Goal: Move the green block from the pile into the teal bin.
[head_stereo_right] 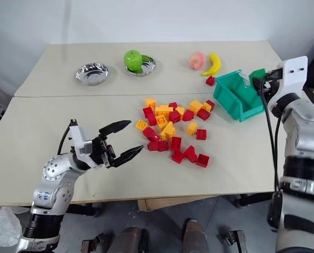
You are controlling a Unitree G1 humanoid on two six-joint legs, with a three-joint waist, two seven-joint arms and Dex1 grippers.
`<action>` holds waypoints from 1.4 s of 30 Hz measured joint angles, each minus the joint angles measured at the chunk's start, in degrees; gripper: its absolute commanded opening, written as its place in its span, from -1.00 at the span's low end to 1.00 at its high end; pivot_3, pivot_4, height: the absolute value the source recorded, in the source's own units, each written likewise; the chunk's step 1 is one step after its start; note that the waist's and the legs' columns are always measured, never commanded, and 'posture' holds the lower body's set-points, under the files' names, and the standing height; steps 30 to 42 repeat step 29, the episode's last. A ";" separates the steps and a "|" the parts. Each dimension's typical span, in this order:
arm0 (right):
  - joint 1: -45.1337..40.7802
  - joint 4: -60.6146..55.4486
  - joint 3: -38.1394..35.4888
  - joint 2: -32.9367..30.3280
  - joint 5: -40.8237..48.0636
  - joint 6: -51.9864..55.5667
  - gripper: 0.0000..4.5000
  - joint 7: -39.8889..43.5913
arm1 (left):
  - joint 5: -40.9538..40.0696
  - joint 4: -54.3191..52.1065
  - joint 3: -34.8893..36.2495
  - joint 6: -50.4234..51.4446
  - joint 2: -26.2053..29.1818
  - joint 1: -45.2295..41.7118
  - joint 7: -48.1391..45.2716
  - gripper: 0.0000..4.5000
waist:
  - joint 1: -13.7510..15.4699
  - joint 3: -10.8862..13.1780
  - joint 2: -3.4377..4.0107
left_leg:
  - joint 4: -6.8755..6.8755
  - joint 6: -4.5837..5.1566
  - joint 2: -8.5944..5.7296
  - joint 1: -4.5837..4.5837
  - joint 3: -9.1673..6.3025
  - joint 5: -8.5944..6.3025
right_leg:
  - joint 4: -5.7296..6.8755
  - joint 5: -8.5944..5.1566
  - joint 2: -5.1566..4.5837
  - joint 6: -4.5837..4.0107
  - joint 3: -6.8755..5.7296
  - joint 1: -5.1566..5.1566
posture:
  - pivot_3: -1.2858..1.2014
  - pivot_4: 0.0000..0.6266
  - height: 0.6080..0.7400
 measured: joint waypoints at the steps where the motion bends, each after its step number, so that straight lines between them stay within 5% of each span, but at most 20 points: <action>1: -1.22 2.85 0.96 0.00 -0.78 -1.14 -0.34 0.12 | 0.11 0.16 -0.18 0.00 -0.09 -0.38 -0.07 1.00 | -0.19 0.00 0.00 | 0.00 0.00 0.01 0.00 0.00 0.00 | 0.01 0.00 0.00 0.00 0.00 -0.01 | 0.03 -0.52 1.00; 4: -4.58 11.74 2.98 0.01 -2.09 -4.10 -0.34 1.49 | 0.14 0.19 -0.33 -0.22 -0.07 -1.52 -0.37 1.00 | -0.78 0.00 0.00 | -0.02 0.00 0.01 -0.02 -0.02 0.00 | -0.02 0.00 -0.01 0.00 -0.01 -0.01 | 0.03 -0.52 1.00; 13: -5.76 18.00 3.34 -0.17 -1.44 -10.99 0.99 8.45 | 0.15 0.34 2.65 -1.76 1.90 1.62 -0.54 1.00 | -0.70 0.01 0.02 | 0.01 0.00 0.02 -0.05 -0.07 0.00 | -0.05 0.00 -0.01 0.01 -0.04 0.01 | 0.03 -0.52 1.00; 16: -1.74 13.99 2.73 -1.20 0.49 -15.92 0.99 13.90 | 0.93 1.49 4.89 -2.73 2.90 2.01 0.87 1.00 | -0.58 0.01 0.02 | 0.01 0.00 0.02 -0.05 -0.08 0.00 | -0.06 0.00 -0.01 0.01 -0.05 0.02 | 0.03 -0.52 1.00; 23: 21.82 -12.67 -1.56 -0.67 16.21 -14.73 0.99 32.84 | 4.35 3.95 9.64 -2.18 6.23 6.76 5.49 1.00 | -0.33 0.01 0.02 | 0.03 -0.02 0.05 0.00 -0.19 -0.02 | -0.09 0.01 -0.01 0.02 -0.17 0.15 | 0.03 -0.52 1.00; 29: 42.42 -27.12 -0.07 -0.91 19.29 -13.96 0.99 42.24 | 4.76 1.51 11.18 -1.79 10.22 11.36 4.96 1.00 | 0.87 0.01 0.03 | 0.07 -0.03 0.01 0.04 -0.14 -0.03 | -0.06 0.02 -0.03 0.03 -0.11 0.16 | 0.03 -0.52 1.00; 42: 42.42 -27.12 -0.07 -0.91 19.29 -13.96 0.99 42.24 | 4.76 1.51 11.18 -1.79 10.22 11.36 4.96 1.00 | 0.87 0.01 0.03 | 0.07 -0.03 0.01 0.04 -0.14 -0.03 | -0.06 0.02 -0.03 0.03 -0.11 0.16 | 0.03 -0.52 1.00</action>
